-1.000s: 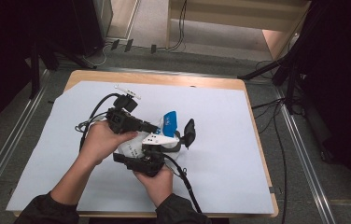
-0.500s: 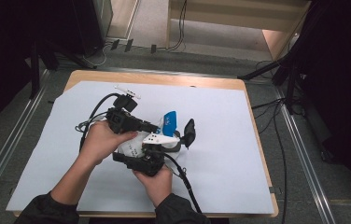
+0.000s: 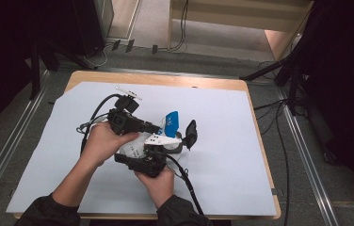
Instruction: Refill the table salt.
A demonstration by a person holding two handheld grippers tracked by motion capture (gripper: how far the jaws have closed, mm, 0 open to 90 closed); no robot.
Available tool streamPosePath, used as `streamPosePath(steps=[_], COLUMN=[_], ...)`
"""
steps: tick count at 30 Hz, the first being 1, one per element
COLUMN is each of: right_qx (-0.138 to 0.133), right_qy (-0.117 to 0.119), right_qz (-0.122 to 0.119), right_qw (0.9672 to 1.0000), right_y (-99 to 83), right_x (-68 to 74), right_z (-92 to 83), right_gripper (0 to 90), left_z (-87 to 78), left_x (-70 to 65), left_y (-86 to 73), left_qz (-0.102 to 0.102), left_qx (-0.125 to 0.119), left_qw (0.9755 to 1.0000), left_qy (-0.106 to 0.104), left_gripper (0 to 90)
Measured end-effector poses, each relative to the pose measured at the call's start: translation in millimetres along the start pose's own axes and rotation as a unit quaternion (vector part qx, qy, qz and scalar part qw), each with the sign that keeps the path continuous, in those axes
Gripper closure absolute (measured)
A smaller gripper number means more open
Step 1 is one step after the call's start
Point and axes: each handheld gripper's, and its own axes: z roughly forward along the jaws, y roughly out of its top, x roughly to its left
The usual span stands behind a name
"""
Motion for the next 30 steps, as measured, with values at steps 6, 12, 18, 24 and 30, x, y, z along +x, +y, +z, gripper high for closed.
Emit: streamPosePath(steps=[6, 12, 18, 24, 30], right_qx=[0.000, -0.004, -0.005, -0.007, -0.007], right_qy=[-0.003, -0.001, -0.001, -0.003, -0.001], right_qz=[0.006, 0.006, 0.005, 0.000, 0.000], right_qw=[1.0000, 1.0000, 1.0000, 1.0000, 1.0000], right_y=[-4.0, -6.0, -6.6, -4.4, -0.8], right_x=[-2.4, -3.0, -4.0, -4.0, -3.1], right_z=[0.8, -0.6, -0.9, -1.5, -1.9], right_gripper=[64.3, 66.6, 67.2, 67.2, 67.1], left_z=[4.4, 6.1, 6.8, 5.1, 2.6], left_x=[0.9, 0.4, 0.4, -0.3, -0.6], left_y=[-1.1, -1.4, -1.4, -0.5, 0.4], left_qz=[-0.001, -0.001, -0.001, 0.002, 0.001], left_qx=[0.006, 0.009, 0.006, -0.001, -0.006], left_qw=[1.0000, 1.0000, 1.0000, 1.0000, 1.0000], left_qy=[0.000, 0.000, -0.001, -0.002, -0.003], left_gripper=[83.0, 83.1, 83.2, 83.1, 83.2])
